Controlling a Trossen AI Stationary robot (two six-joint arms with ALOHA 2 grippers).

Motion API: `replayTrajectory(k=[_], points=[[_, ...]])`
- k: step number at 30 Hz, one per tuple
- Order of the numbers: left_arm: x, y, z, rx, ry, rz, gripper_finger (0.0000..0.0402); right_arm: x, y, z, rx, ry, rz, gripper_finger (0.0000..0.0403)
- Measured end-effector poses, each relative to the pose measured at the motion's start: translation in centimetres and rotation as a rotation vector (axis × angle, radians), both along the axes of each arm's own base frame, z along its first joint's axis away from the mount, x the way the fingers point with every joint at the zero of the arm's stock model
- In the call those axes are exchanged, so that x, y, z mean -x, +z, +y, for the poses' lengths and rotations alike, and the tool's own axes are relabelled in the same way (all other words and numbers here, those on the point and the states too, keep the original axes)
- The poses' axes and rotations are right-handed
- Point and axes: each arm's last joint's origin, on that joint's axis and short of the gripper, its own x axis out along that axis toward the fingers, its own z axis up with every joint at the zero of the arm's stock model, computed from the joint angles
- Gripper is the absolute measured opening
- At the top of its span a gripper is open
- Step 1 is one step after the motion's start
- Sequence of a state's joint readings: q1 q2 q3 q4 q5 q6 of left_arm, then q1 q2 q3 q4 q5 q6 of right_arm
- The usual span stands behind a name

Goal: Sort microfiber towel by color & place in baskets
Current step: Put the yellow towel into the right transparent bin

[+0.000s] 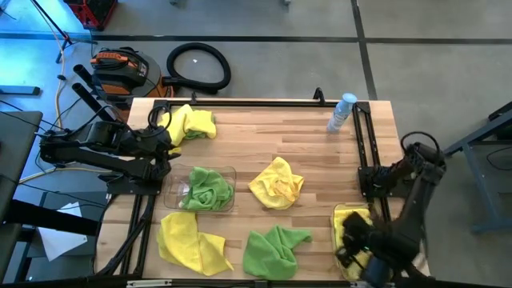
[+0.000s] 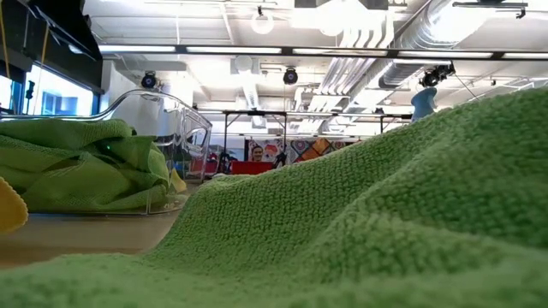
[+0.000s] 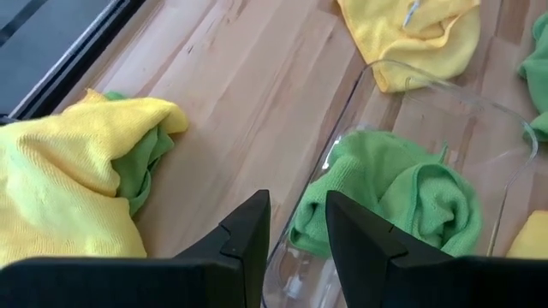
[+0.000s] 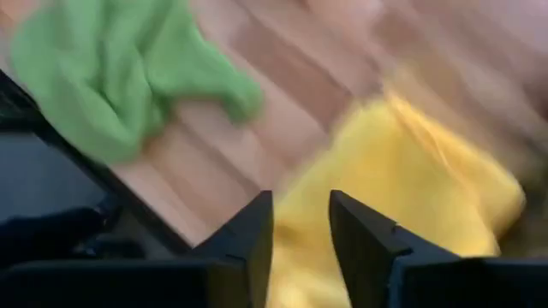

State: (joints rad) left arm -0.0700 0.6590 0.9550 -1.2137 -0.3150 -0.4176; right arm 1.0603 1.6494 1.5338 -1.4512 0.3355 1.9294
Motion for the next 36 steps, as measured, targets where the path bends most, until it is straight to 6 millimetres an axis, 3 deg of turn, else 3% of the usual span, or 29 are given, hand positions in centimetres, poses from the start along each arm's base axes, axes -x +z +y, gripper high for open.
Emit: replayTrajectory(k=[6,9,13,19,25,30,36], points=[[-0.7,0.3,0.0,-0.015,0.013,-0.049,0.0105,-6.1,-1.9,-3.2,0.046,0.174,-0.105,0.0015],[-1.0,0.3,0.1,-0.062,-0.007,-0.029,0.0105,-9.2,-3.1,-5.4,0.05,0.257,-0.178,0.001],[-1.4,0.1,0.3,-0.108,0.035,-0.007,0.0105,-11.8,-4.3,-9.4,0.069,0.303,-0.282,0.0009],[-2.4,-0.3,1.8,-0.149,0.215,0.054,0.0105,-13.1,-5.4,-15.7,0.074,0.282,-0.425,0.0005],[-4.1,-1.7,5.6,-0.093,0.468,0.184,0.0105,-13.3,-5.6,-21.1,0.048,0.181,-0.484,0.0002],[-5.4,-2.9,10.3,-0.137,0.591,0.276,0.0106,-13.8,-5.2,-23.8,0.042,0.154,-0.526,0.0001],[-6.3,-2.2,15.5,-0.11,0.647,0.334,0.0119,-13.9,-5.0,-25.4,0.047,0.109,-0.549,0.0]])
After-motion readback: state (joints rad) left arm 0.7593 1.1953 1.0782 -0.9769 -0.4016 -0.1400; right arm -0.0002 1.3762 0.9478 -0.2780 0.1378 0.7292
